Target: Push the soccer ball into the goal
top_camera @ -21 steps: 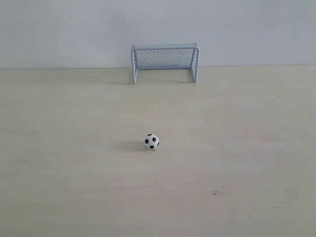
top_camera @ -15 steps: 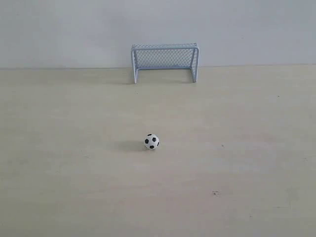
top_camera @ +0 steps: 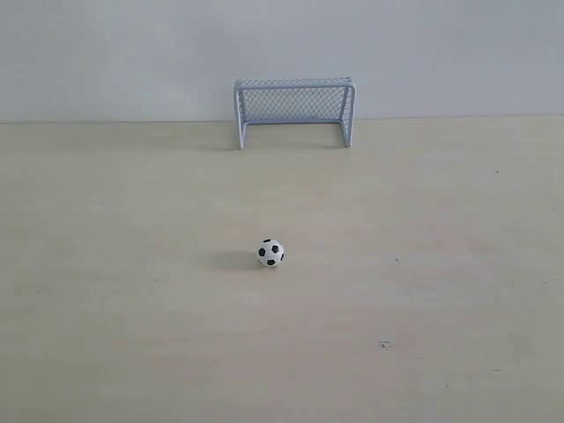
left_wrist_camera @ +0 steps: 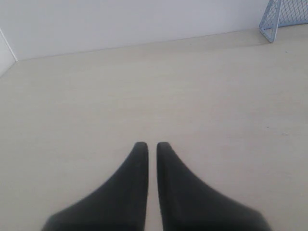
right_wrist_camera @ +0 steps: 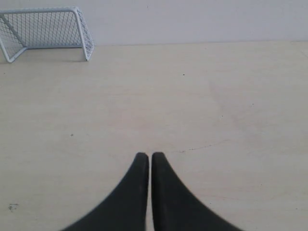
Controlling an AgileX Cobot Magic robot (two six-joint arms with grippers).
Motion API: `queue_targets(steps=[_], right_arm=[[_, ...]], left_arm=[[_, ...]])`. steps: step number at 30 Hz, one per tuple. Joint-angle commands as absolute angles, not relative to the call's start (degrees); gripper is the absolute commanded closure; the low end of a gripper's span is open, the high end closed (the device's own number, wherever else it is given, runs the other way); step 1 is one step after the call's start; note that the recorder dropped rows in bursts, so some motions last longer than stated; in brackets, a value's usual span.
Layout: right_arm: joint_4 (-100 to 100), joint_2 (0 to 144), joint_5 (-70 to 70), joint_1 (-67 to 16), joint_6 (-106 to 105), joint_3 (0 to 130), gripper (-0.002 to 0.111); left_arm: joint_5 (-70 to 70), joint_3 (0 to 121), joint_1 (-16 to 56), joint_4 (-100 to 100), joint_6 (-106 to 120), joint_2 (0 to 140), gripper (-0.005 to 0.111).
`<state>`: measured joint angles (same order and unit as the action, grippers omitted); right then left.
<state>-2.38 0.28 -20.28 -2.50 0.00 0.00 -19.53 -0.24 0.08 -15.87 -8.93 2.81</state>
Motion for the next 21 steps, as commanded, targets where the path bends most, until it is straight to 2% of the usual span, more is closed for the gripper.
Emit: queue_targets(steps=[1, 12, 21], right_arm=[[-2.41, 0.0, -19.95, -2.25, 0.0, 0.0, 0.108], [-2.41, 0.0, -19.95, -2.25, 0.0, 0.0, 0.108], [-2.13, 0.0, -14.01, -2.25, -0.33, 0.0, 0.108]], left_arm=[[-19.33, 0.0, 0.53, -15.9, -9.47, 3.12, 0.1], [-19.33, 0.0, 0.53, -15.9, -9.47, 3.12, 0.1], [-19.33, 0.0, 0.53, -15.9, -9.47, 3.12, 0.1]])
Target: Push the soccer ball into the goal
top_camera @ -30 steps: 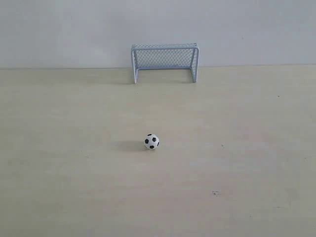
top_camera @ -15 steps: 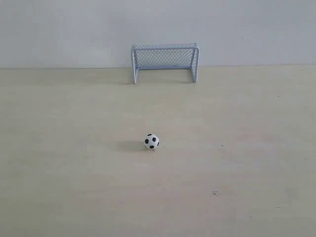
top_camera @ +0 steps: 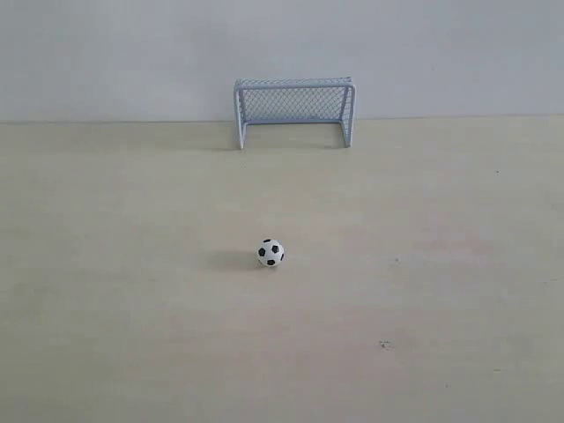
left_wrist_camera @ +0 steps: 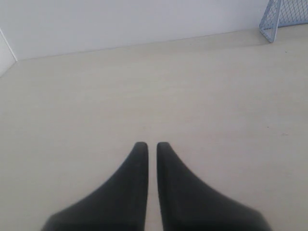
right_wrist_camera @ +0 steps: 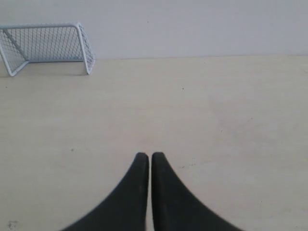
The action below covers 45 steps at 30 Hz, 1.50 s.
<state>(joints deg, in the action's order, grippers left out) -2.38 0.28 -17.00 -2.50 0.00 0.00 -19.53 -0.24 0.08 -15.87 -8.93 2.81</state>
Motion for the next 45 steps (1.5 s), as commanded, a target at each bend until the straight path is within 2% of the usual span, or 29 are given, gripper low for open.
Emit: queue_targets(steps=[1, 21, 29, 45], right_arm=[[-2.13, 0.0, -13.12, -2.25, -0.33, 0.0, 0.108], [-2.24, 0.0, -3.34, -2.25, -0.33, 0.0, 0.108], [-2.62, 0.0, 7.78, -2.25, 6.12, 0.0, 0.108], [-0.35, 0.0, 6.4, -2.25, 3.94, 3.48, 0.108]], left_arm=[[-19.33, 0.0, 0.53, -15.9, -9.47, 3.12, 0.1], [-19.33, 0.0, 0.53, -15.9, -9.47, 3.12, 0.1], [-19.33, 0.0, 0.53, -15.9, -9.47, 3.12, 0.1], [-19.33, 0.0, 0.53, -15.9, -9.47, 3.12, 0.1]])
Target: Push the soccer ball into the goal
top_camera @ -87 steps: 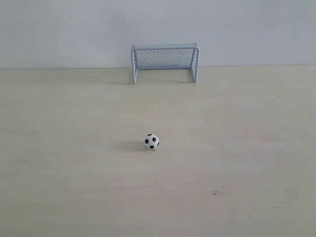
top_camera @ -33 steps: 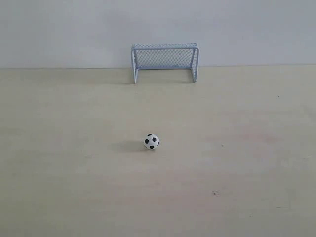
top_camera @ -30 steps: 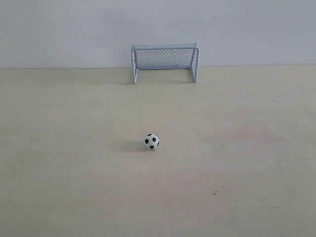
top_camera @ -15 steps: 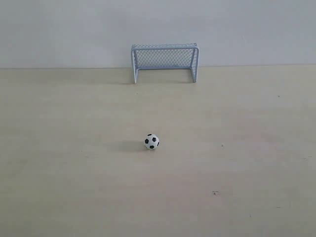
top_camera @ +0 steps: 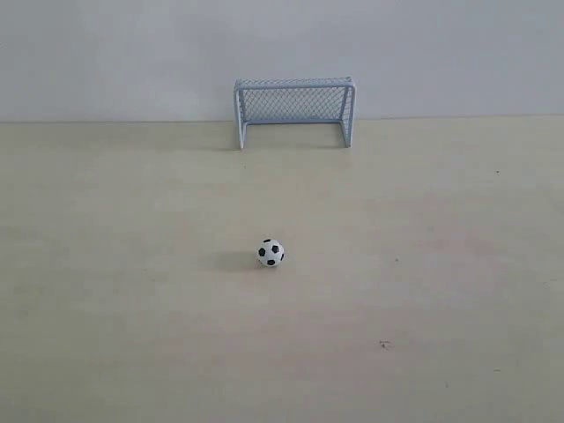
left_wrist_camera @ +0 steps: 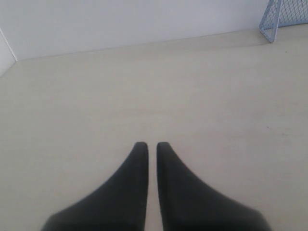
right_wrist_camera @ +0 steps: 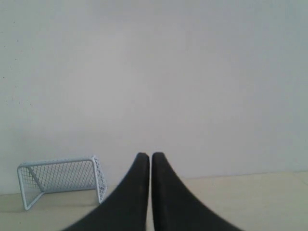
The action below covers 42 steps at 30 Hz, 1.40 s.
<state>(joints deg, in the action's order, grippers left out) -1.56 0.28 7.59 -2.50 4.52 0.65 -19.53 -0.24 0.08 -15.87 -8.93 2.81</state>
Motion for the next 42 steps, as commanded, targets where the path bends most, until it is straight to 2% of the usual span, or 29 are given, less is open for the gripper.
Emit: queue_targets(steps=[1, 5, 13, 31, 42], right_arm=[[0.0, 0.0, 5.66, -2.25, 3.94, 4.06, 0.108], [0.0, 3.38, 0.9, -2.25, 3.94, 8.42, 0.108], [0.0, 18.78, -2.37, -3.82, 2.88, 17.87, 0.108], [0.0, 45.96, -2.37, -25.15, 1.57, 31.71, 0.108], [0.0, 60.07, -13.93, -28.0, -0.51, 43.8, 0.108]], left_arm=[[-19.33, 0.0, 0.53, -15.9, -9.47, 3.12, 0.1], [-19.33, 0.0, 0.53, -15.9, -9.47, 3.12, 0.1], [-19.33, 0.0, 0.53, -15.9, -9.47, 3.12, 0.1], [-19.33, 0.0, 0.53, -15.9, -9.47, 3.12, 0.1], [-19.33, 0.0, 0.53, -15.9, -9.47, 3.12, 0.1]])
